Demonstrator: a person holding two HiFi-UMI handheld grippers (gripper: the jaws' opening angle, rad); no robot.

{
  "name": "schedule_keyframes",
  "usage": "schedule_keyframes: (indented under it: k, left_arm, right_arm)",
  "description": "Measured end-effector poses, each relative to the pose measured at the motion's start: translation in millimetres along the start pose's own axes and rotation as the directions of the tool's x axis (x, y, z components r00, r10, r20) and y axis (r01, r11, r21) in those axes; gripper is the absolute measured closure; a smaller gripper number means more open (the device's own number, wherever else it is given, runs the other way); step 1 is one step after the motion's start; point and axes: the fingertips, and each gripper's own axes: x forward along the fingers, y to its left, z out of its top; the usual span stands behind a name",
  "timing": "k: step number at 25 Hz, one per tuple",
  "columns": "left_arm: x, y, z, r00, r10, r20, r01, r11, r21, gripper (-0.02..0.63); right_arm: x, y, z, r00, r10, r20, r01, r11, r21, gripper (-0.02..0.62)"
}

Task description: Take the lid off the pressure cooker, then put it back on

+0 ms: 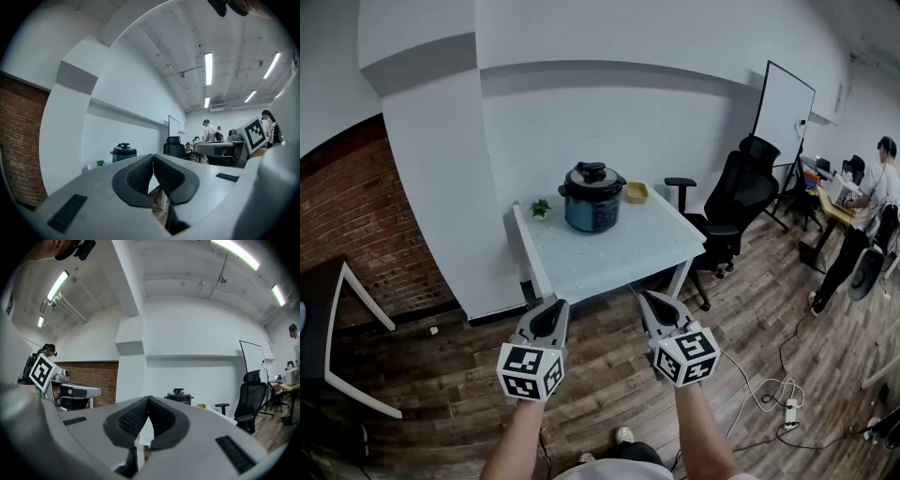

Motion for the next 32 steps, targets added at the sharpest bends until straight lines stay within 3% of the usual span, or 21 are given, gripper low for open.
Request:
schedule_keyframes:
  k: [25, 30, 31, 32]
  left_arm:
    - [5, 5, -6, 1.000, -0.004, -0.012, 0.004, 1.000, 0.006, 0.591]
    - [9, -1, -5, 0.999, -0.040, 0.003, 0.040, 0.999, 0.017, 0.586]
    - [11, -2, -5, 0.999, -0.048, 0.002, 0.048, 0.999, 0.013, 0.532]
    - [12, -3, -6, 0.999, -0.052, -0.001, 0.052, 0.999, 0.008, 0.437]
  right_arm:
    - [7, -3, -7, 1.000, -0.012, -0.014, 0.012, 1.000, 0.012, 0.594]
    - [8, -6, -11, 1.000, -0.009, -0.020, 0.009, 1.000, 0.017, 0.594]
    - [9, -6, -11, 1.000, -0.009, -0.021, 0.009, 1.000, 0.018, 0.594]
    - [9, -6, -12, 1.000, -0.008, -0.022, 0.008, 1.000, 0.018, 0.594]
